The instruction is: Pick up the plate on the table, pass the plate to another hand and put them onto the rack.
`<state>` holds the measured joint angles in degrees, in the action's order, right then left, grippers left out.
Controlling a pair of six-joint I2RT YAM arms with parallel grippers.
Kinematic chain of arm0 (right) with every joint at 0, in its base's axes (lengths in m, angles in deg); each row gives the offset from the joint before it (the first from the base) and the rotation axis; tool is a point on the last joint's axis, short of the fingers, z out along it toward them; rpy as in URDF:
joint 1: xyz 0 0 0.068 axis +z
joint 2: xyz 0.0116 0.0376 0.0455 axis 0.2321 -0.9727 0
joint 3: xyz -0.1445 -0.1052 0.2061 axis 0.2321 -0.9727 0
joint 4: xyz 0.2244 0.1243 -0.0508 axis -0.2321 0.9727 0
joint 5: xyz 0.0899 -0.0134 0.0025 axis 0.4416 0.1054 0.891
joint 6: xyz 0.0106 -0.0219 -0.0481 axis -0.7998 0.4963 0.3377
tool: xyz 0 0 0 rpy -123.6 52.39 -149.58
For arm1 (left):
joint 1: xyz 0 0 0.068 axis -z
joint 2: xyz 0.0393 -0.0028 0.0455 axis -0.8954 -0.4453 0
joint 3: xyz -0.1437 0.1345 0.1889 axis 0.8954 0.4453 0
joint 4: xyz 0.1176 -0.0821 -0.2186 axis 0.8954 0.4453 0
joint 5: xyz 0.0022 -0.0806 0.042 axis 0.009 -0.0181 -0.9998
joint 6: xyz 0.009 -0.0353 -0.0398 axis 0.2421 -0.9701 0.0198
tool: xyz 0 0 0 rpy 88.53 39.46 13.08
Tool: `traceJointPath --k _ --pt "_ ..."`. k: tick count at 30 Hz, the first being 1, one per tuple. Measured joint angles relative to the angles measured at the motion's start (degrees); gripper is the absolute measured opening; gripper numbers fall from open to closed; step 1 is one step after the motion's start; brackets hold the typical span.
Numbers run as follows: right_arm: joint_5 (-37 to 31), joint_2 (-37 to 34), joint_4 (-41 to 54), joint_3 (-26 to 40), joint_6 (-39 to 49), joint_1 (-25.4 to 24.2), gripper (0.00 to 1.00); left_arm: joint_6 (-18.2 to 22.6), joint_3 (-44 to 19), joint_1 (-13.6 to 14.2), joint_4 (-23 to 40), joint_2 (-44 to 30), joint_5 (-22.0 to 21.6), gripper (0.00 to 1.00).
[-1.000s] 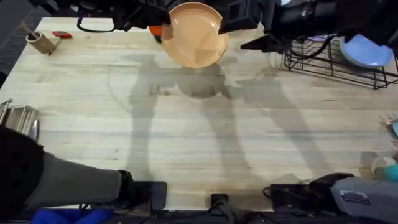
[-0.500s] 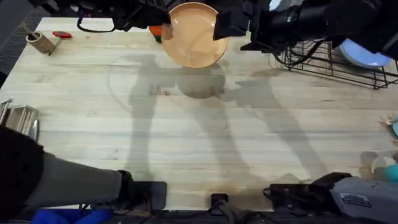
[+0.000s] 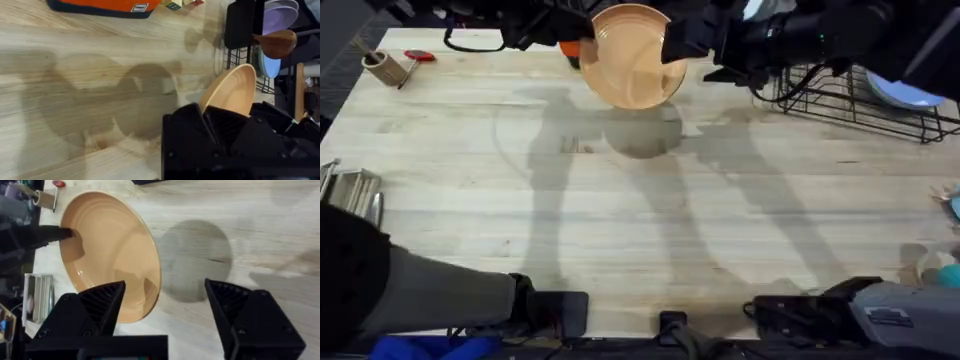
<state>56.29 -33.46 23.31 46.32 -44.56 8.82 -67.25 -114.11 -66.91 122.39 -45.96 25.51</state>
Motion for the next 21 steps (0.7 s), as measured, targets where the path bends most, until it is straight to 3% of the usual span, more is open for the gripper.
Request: traceJointPath --k 10,14,19,21 --pt "0.0 -0.4 -1.4 0.0 -0.9 0.3 0.784 0.0 0.0 0.0 0.0 0.0 0.0 0.040" --pt "0.0 -1.2 -2.1 0.0 -1.2 0.9 0.548 0.0 0.0 0.0 0.0 0.0 0.0 0.040" --pt "0.0 -1.6 -2.2 0.0 -1.4 1.1 0.365 0.0 0.0 0.0 0.0 0.0 0.0 0.040" --pt "0.0 -1.6 -2.2 0.0 -1.5 1.1 0.218 0.0 0.0 0.0 0.0 0.0 0.0 0.040"
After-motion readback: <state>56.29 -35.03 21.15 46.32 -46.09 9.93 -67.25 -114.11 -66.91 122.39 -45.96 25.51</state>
